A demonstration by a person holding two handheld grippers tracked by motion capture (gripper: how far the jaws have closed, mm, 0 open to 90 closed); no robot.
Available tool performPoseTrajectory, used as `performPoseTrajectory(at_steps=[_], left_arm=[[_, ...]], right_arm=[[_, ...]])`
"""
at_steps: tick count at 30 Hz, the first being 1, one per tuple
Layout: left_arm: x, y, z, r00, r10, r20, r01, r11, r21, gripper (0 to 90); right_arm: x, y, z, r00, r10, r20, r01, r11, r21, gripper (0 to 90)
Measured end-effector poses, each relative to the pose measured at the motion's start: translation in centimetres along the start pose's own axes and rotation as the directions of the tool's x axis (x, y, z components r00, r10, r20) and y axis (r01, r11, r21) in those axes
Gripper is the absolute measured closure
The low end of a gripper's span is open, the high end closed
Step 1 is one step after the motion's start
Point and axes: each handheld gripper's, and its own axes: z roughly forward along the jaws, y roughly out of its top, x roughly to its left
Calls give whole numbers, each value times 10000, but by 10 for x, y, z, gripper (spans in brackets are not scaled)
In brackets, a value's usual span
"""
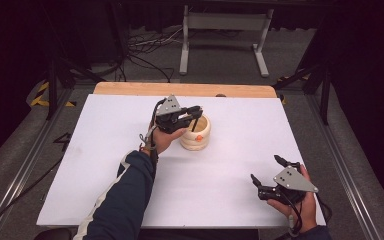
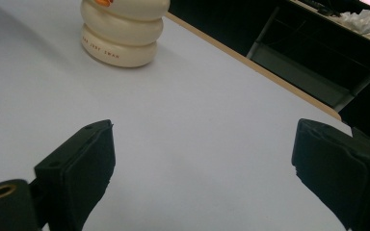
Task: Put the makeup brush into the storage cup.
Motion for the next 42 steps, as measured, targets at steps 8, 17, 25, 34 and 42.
performPoseTrajectory(at_steps=[8,17,25,34,42], left_arm=[[2,4,-17,9986,335,-402,-330,9994,131,670],[3,8,-31,9939,383,-1033,-369,9992,151,482],[-1,9,-38,9882,624,-1399,-574,9976,395,300],[-3,12,-46,9876,396,-1521,-366,9991,220,104],[-4,14,-47,9905,405,-1311,-376,9990,244,34]], right_arm=[[1,1,0,10000,-25,-22,25,10000,17,84],[2,1,0,10000,-37,-47,37,10000,17,85],[2,2,0,10000,-57,-53,57,10000,16,86],[3,1,1,9999,-85,-80,85,9999,63,86],[2,1,1,9999,-85,-95,86,9999,66,85]])
